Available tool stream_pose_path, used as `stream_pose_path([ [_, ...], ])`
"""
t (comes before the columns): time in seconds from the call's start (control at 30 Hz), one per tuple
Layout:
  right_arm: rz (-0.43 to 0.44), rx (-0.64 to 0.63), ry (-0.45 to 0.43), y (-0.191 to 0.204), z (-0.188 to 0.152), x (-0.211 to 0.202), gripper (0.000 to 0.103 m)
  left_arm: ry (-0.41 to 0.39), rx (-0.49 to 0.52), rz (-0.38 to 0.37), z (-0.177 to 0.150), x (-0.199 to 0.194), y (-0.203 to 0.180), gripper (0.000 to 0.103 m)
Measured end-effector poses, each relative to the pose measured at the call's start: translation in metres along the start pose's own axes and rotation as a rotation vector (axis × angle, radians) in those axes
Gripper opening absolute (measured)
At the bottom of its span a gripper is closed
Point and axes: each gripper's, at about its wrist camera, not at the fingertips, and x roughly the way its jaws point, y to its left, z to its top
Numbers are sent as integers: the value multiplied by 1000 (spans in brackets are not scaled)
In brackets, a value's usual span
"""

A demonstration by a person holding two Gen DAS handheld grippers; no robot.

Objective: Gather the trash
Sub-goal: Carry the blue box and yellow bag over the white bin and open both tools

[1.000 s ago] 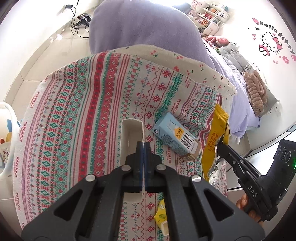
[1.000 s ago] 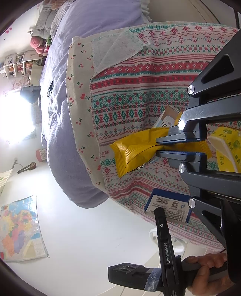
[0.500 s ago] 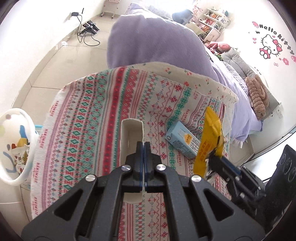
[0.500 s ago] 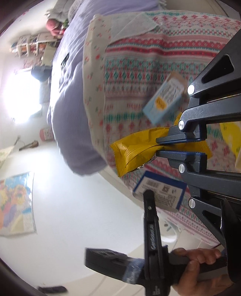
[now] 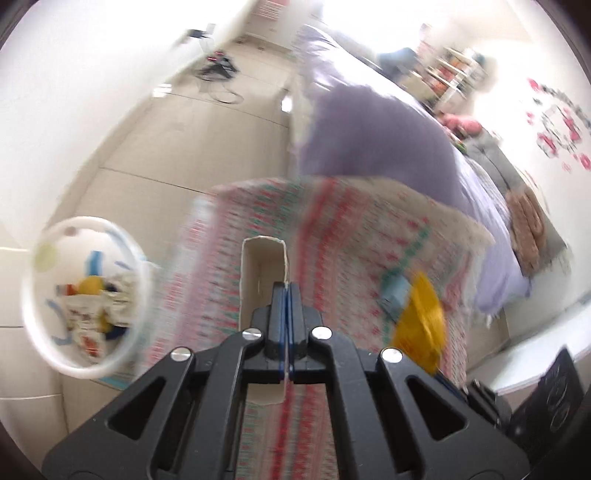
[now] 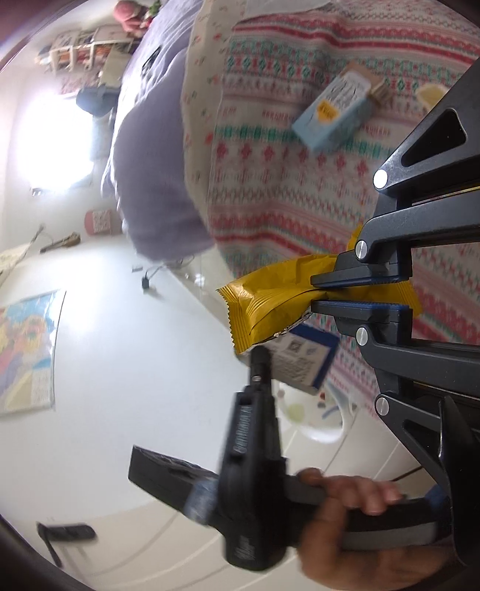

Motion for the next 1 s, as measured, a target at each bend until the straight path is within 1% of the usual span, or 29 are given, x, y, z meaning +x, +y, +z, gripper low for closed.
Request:
stream_pose_path([
  [0.13, 36, -27, 6, 21, -2, 15, 8, -20, -81, 104, 13, -12, 53, 1],
  [0.3, 74, -43, 44, 48, -6, 46, 8, 7, -179, 204, 13, -14, 113, 1],
  [0.37, 83, -55, 59, 59, -8, 57, 8, 17, -198, 220, 13, -14, 126, 1],
  [0.5, 112, -53, 74, 82, -3, 82, 8, 10, -209, 263, 13, -15, 143, 1],
  [0.67, 155, -48, 72, 121, 9, 116, 8, 47, -267, 267, 10, -3, 164, 1],
  [0.73, 172, -36, 83, 132, 13, 131, 8, 47, -274, 279, 10, -2, 168, 1],
  [0.83, 167, -32, 106, 147, 18, 160, 8, 29, -312, 276, 10, -7, 179, 1],
  [0.87, 165, -26, 123, 150, 20, 174, 8, 25, -318, 298, 10, -8, 181, 3],
  [0.9, 170, -22, 137, 153, 21, 182, 9, 33, -327, 324, 10, -7, 185, 13],
  [0.93, 187, -20, 158, 156, 20, 193, 11, 37, -341, 323, 10, -7, 187, 20],
  [0.97, 199, -26, 183, 159, 20, 204, 12, 28, -365, 309, 10, -9, 191, 29],
  [1.0, 184, -34, 204, 161, 18, 213, 14, 16, -379, 305, 10, -12, 193, 29],
])
